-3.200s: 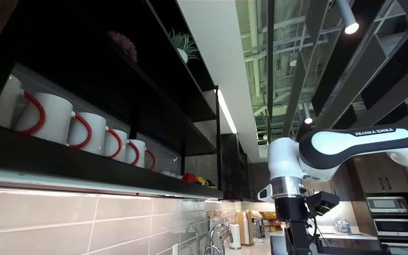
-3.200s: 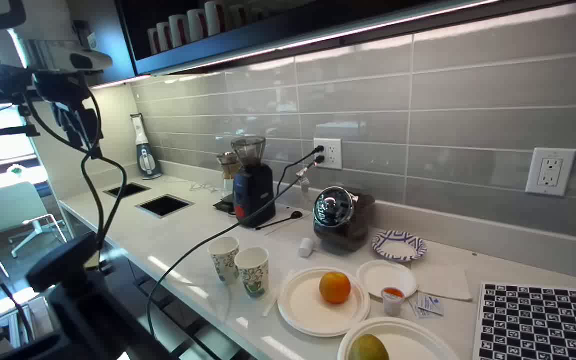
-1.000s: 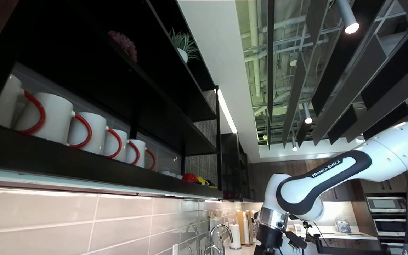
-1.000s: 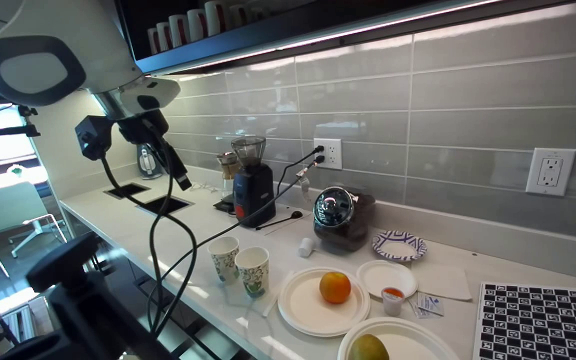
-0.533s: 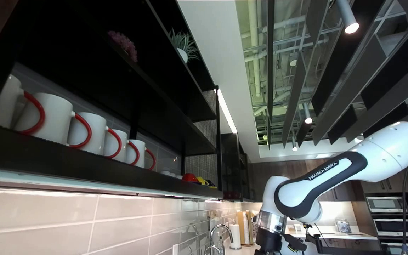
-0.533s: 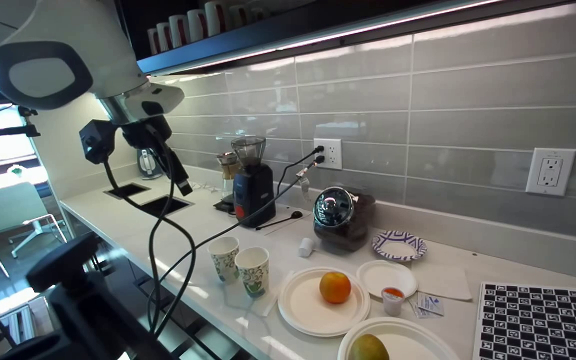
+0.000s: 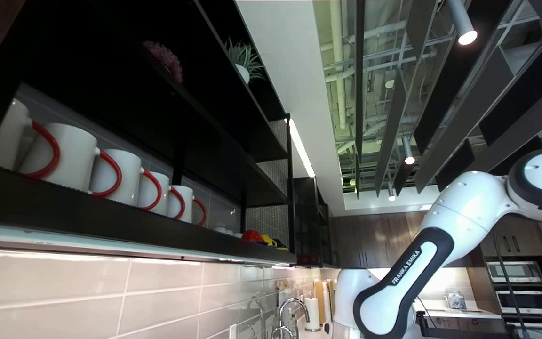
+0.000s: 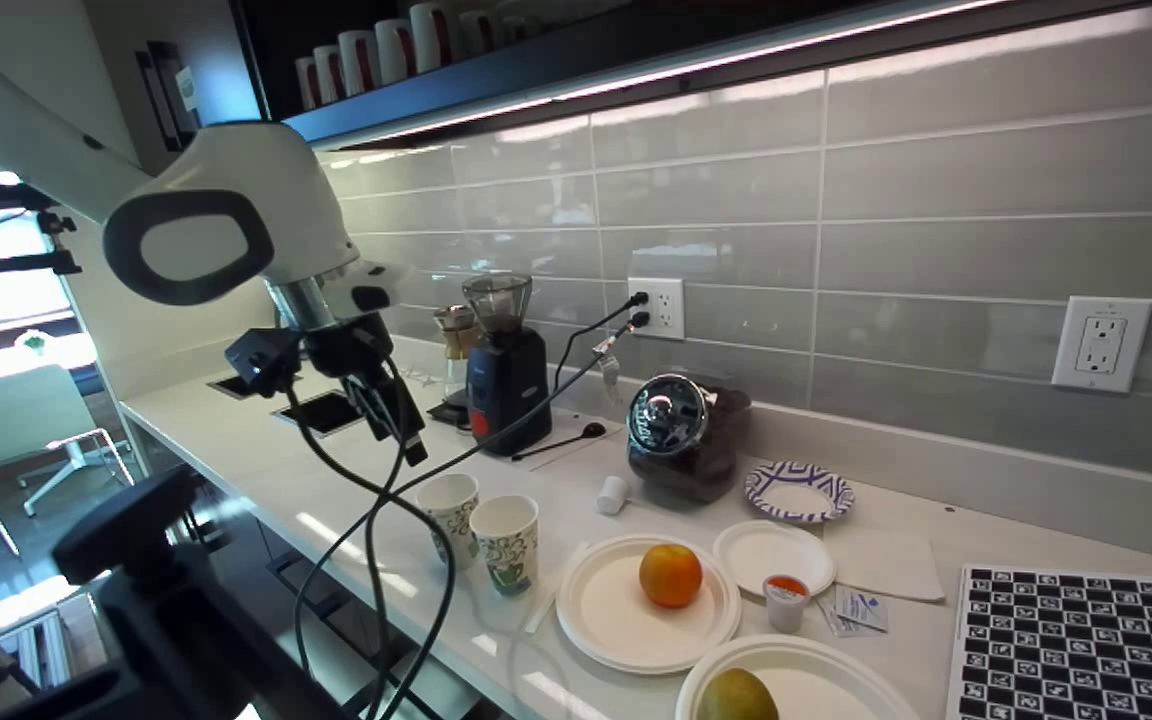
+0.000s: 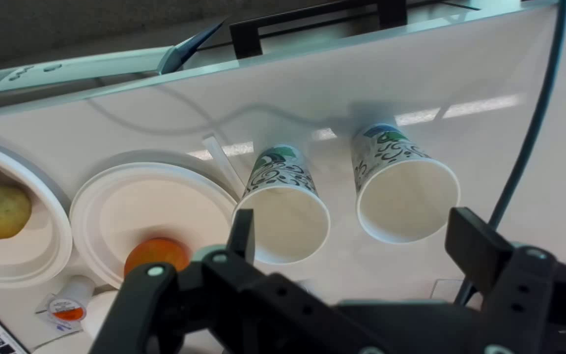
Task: Put the paper cups in the cabinet
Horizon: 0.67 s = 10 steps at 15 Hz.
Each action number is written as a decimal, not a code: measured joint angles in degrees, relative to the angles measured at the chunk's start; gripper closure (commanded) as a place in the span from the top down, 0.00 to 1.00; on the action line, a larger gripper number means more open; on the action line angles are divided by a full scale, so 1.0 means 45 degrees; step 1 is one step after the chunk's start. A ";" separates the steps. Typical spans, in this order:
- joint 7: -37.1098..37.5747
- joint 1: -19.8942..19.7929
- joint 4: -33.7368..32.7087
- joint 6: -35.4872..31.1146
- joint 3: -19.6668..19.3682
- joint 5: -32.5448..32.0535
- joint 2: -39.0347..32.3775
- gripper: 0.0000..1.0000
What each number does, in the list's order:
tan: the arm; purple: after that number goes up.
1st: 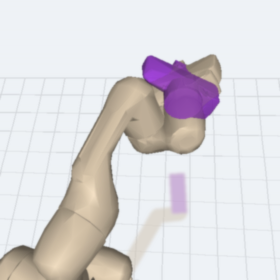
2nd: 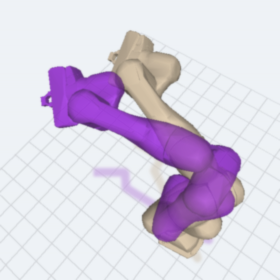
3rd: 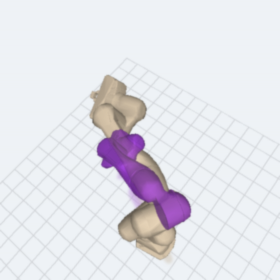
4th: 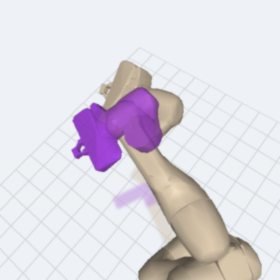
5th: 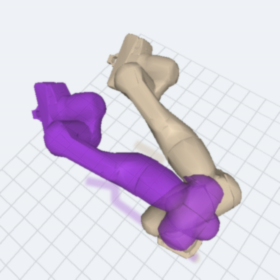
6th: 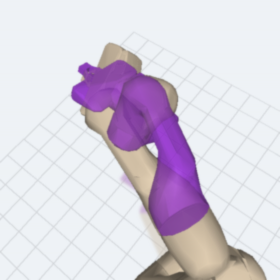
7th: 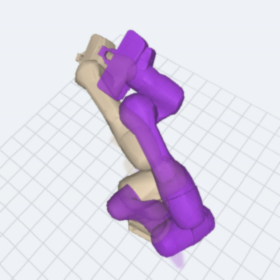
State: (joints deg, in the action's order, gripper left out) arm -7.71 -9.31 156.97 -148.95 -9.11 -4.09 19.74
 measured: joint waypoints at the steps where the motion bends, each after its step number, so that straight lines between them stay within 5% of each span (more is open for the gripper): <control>1: -0.0022 -0.0005 -0.0082 -0.0448 0.0080 -0.0273 -0.0484 1.00; 10: -0.2221 0.0192 -0.1262 -0.3994 0.0076 -0.0170 -0.4560 1.00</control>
State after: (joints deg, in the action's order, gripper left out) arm -17.70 -8.45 151.29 -166.92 -8.77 -4.86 -0.78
